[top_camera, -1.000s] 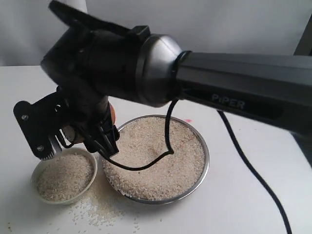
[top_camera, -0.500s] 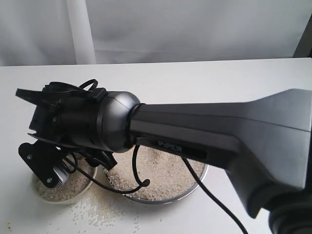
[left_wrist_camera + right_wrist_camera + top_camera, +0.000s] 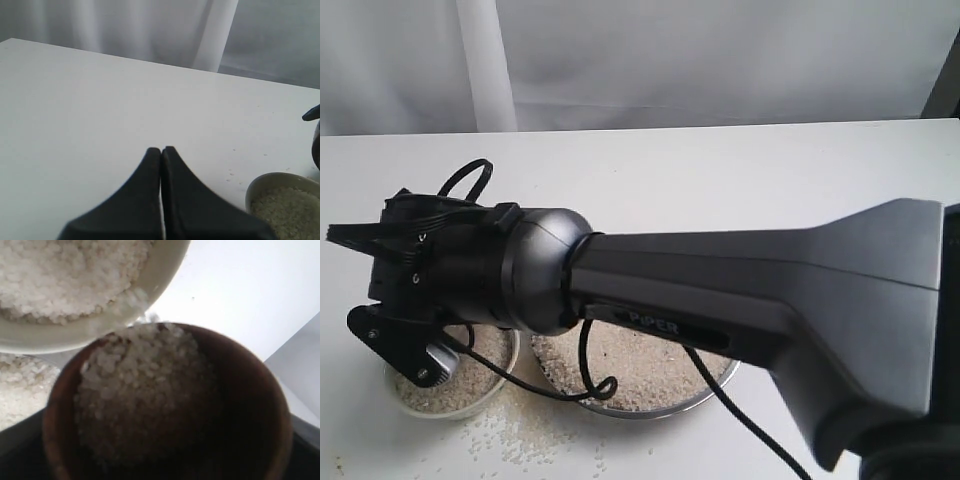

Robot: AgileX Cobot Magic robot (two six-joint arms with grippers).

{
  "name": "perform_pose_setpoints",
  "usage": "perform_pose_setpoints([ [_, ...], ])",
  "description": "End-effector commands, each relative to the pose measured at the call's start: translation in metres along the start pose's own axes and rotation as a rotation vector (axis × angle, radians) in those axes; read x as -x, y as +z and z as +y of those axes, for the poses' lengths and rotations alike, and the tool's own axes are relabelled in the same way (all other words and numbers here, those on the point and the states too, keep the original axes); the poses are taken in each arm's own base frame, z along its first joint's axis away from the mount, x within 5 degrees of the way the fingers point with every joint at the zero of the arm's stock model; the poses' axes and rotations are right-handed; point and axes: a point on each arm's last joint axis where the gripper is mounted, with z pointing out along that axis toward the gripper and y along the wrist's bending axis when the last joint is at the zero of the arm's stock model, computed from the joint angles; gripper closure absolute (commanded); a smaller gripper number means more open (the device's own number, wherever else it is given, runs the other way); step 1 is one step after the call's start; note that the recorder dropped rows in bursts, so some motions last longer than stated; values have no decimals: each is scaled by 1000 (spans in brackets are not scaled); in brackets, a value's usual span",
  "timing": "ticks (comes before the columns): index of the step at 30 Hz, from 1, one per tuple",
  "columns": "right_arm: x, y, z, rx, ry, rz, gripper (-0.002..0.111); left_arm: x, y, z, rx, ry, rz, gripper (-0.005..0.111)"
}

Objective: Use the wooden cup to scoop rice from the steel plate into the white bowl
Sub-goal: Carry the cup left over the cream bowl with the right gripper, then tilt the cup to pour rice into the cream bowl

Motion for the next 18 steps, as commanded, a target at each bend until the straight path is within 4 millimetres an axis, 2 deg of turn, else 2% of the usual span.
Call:
perform_pose_setpoints([
  [1,1,-7,-6,-50,-49,30,108,2,-1,-1,-9,-6,-10,107],
  [18,8,-15,-13,-128,-172,99,108,2,-1,-1,-9,-6,-10,107],
])
